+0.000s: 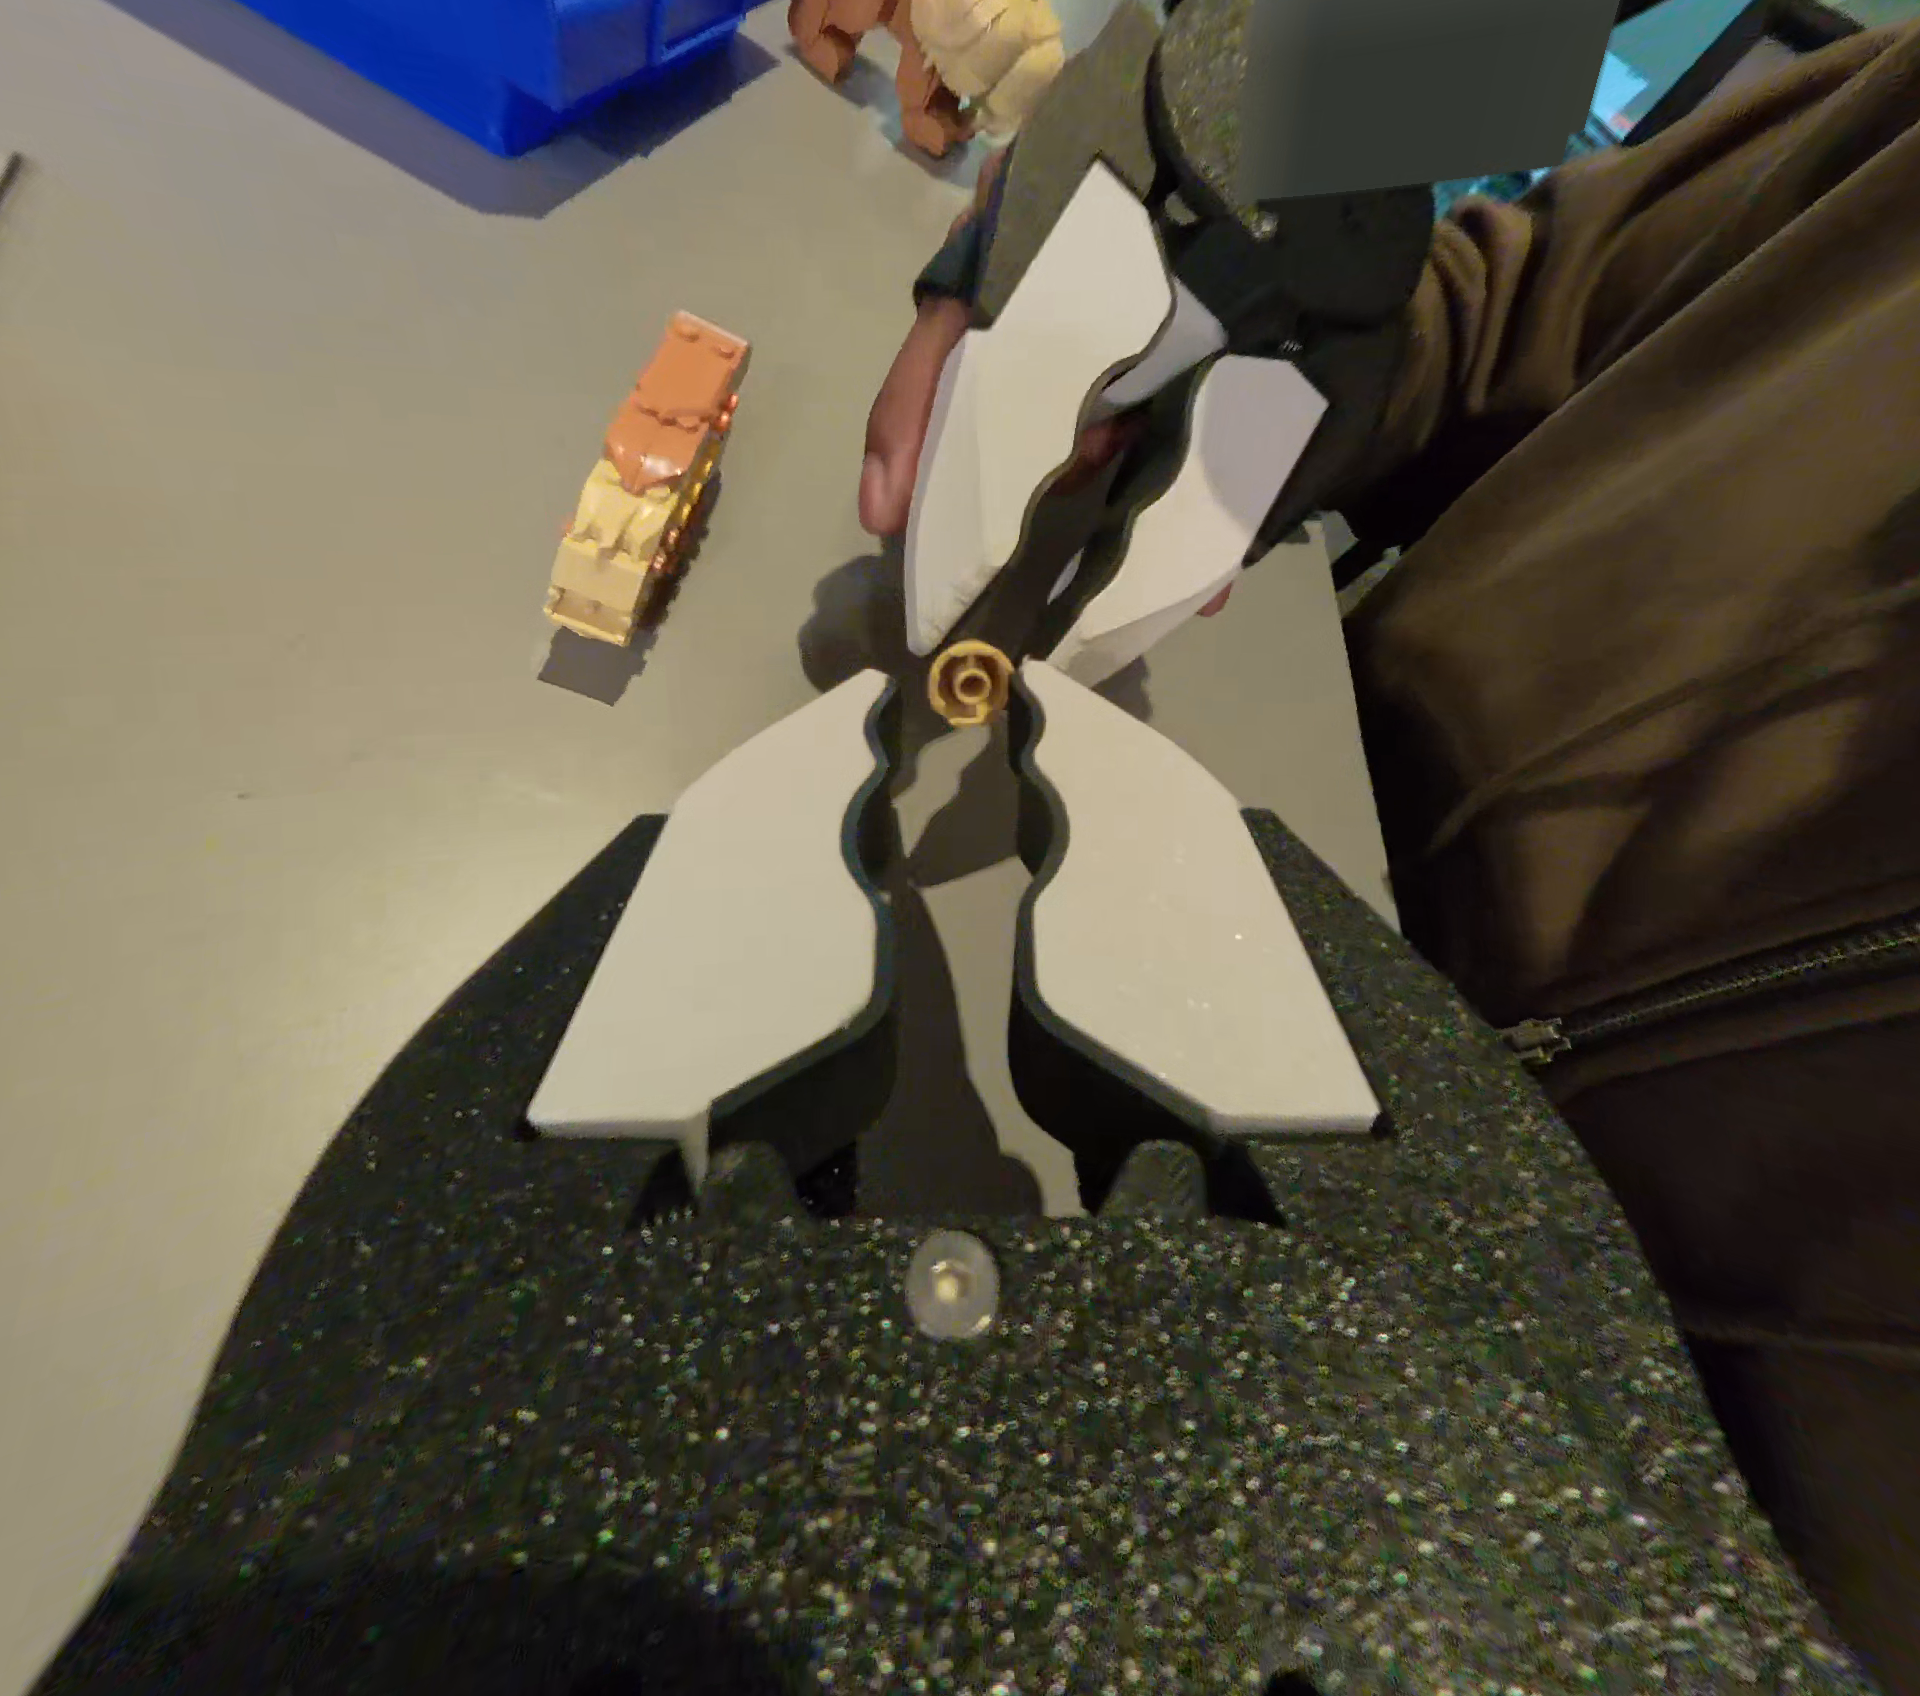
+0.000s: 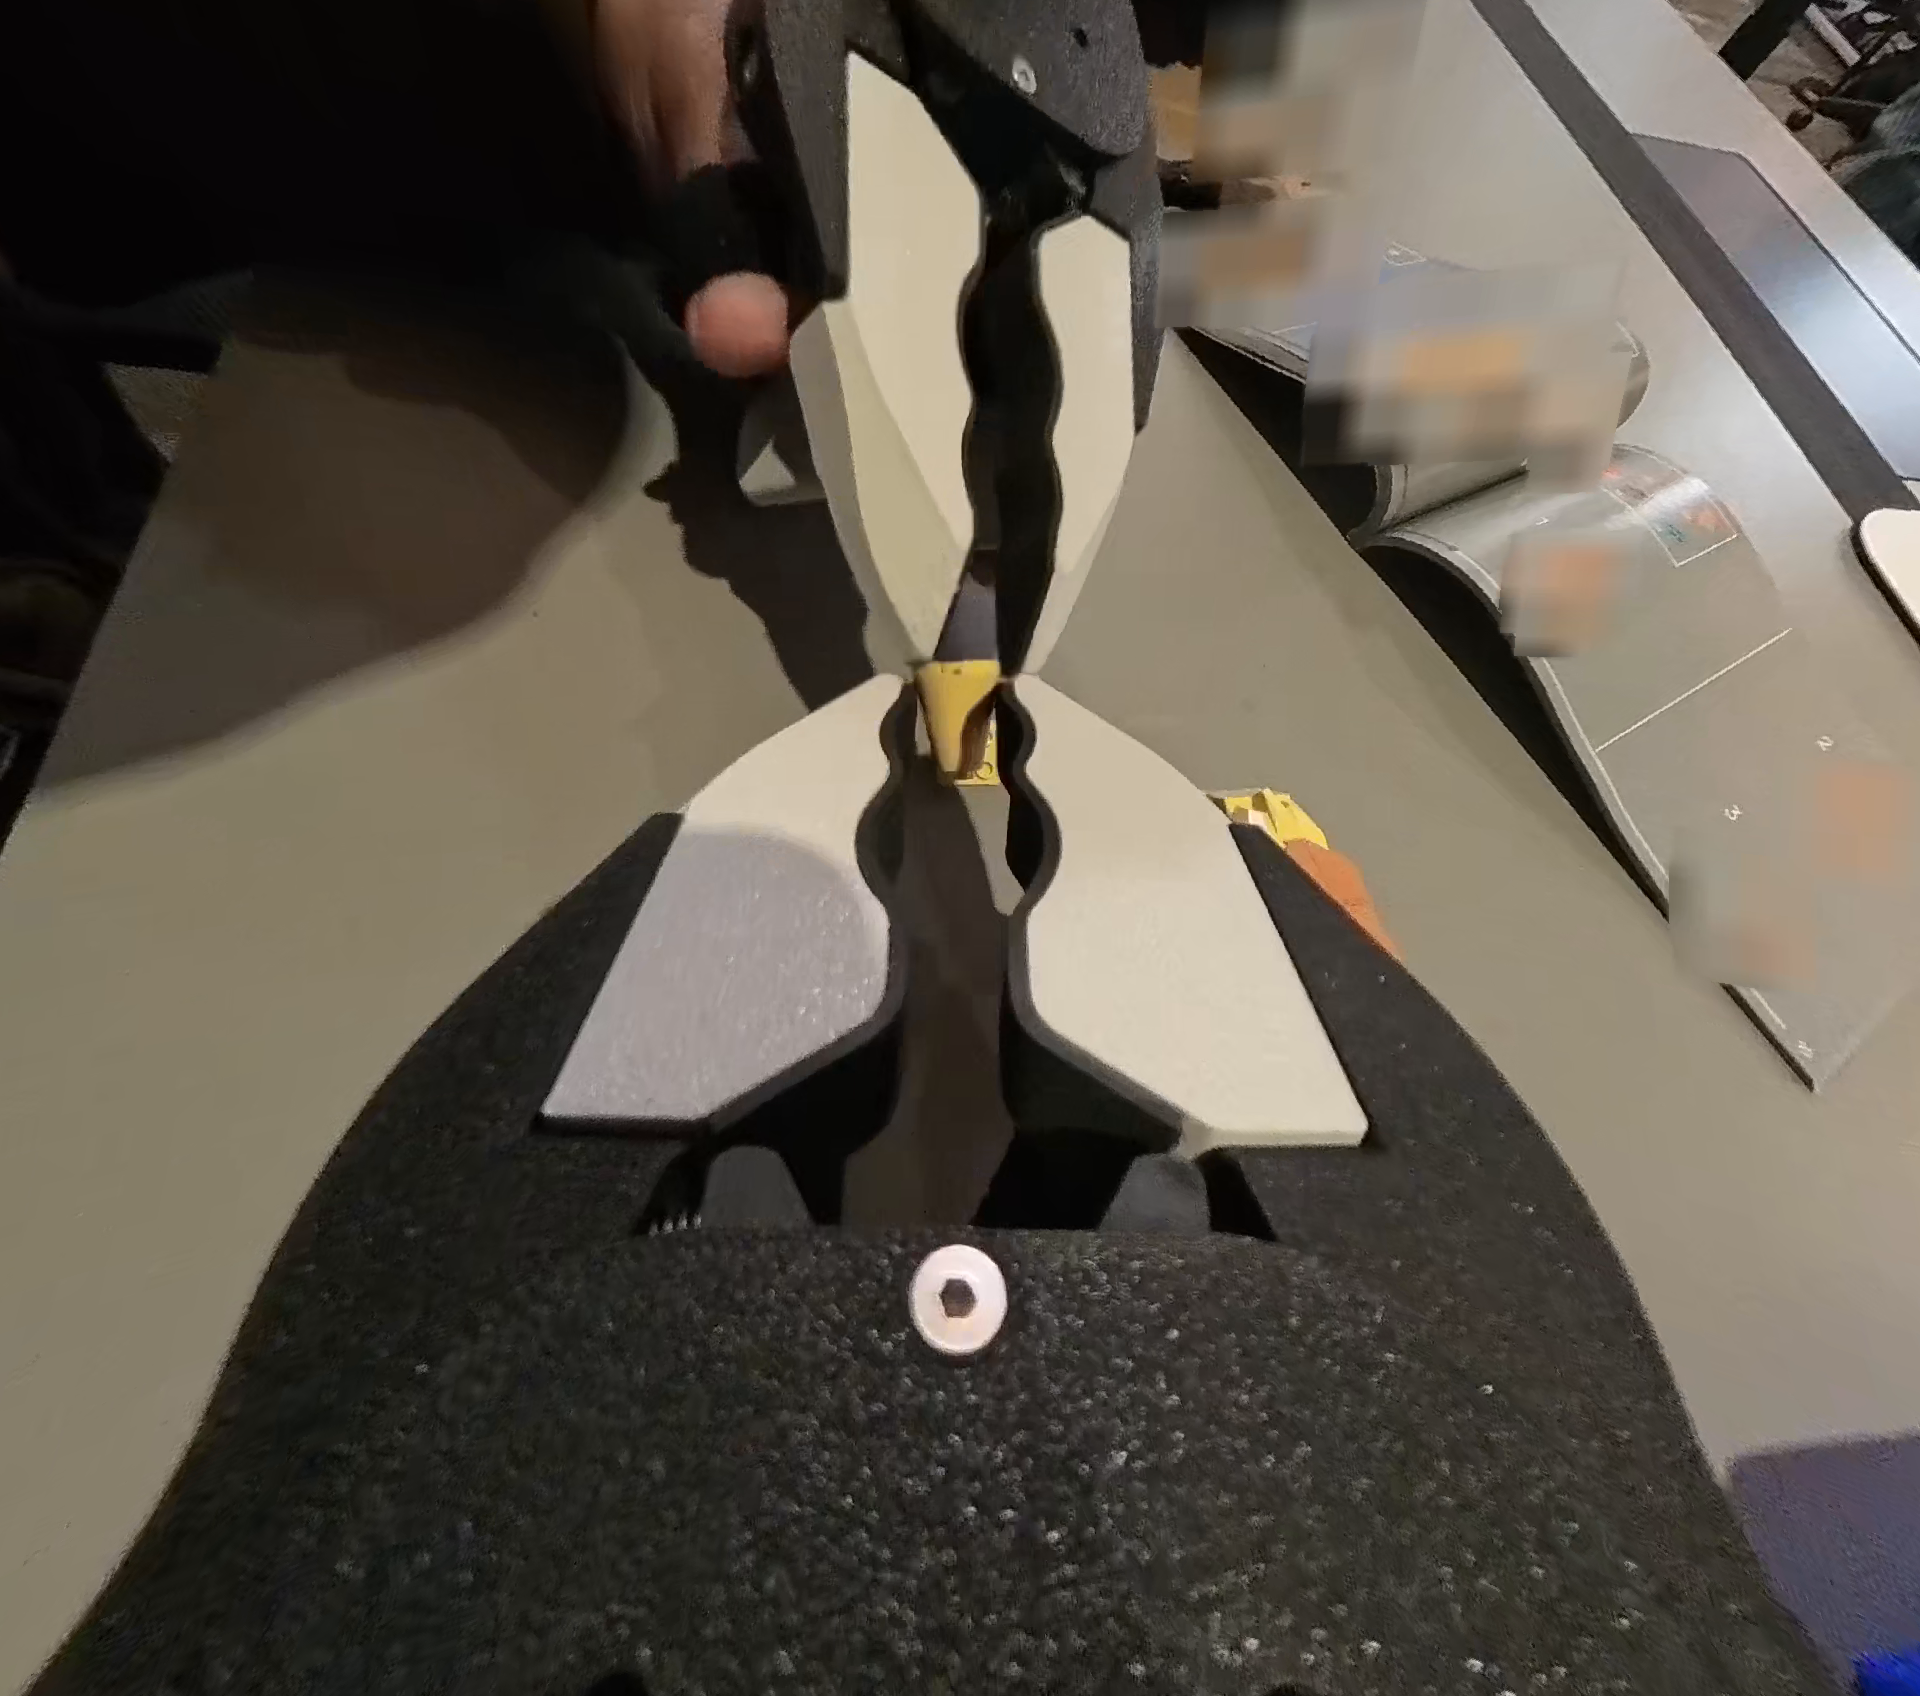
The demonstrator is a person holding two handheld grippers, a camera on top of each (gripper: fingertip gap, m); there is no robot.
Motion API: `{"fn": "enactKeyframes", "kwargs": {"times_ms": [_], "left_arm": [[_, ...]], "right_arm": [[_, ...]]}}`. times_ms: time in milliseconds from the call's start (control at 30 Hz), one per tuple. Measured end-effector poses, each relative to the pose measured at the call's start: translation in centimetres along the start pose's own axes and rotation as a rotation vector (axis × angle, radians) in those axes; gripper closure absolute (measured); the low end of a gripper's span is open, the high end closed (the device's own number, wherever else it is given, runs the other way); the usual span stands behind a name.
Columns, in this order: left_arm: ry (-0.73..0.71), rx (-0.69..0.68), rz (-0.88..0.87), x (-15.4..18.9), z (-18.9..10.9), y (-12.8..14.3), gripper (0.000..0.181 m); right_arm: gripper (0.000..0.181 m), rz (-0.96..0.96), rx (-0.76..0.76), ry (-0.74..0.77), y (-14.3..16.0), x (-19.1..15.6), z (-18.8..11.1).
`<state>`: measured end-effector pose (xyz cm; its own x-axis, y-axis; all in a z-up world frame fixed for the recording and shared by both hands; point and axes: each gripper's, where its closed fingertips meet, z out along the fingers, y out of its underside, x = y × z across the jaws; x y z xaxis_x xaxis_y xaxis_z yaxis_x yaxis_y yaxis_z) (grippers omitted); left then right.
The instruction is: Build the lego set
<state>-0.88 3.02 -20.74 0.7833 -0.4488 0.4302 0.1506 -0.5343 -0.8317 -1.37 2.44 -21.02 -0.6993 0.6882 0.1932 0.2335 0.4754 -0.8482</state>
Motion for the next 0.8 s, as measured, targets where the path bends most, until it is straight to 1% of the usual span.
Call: {"fn": "enactKeyframes", "kwargs": {"times_ms": [67,167,333,533,800], "left_arm": [[0.008,-0.009,-0.007,0.2,0.2,0.1,0.162],[-0.025,-0.034,-0.022,-0.4,0.4,0.5,0.162],[-0.023,-0.030,-0.050,-0.5,0.4,0.5,0.165],[-0.019,-0.019,-0.121,-0.8,0.4,0.4,0.159],[-0.043,-0.015,-0.205,-1.5,0.5,0.4,0.158]], "right_arm": [[0.167,-0.017,-0.023,0.017,0.2,0.1,0.2],[0.167,-0.039,-0.055,0.035,0.6,0.2,0.4],[0.167,-0.049,-0.065,0.058,0.7,0.5,0.4],[0.167,-0.111,-0.091,0.105,0.8,0.7,0.5],[0.167,-0.174,-0.125,0.164,1.0,1.2,0.8]]}}
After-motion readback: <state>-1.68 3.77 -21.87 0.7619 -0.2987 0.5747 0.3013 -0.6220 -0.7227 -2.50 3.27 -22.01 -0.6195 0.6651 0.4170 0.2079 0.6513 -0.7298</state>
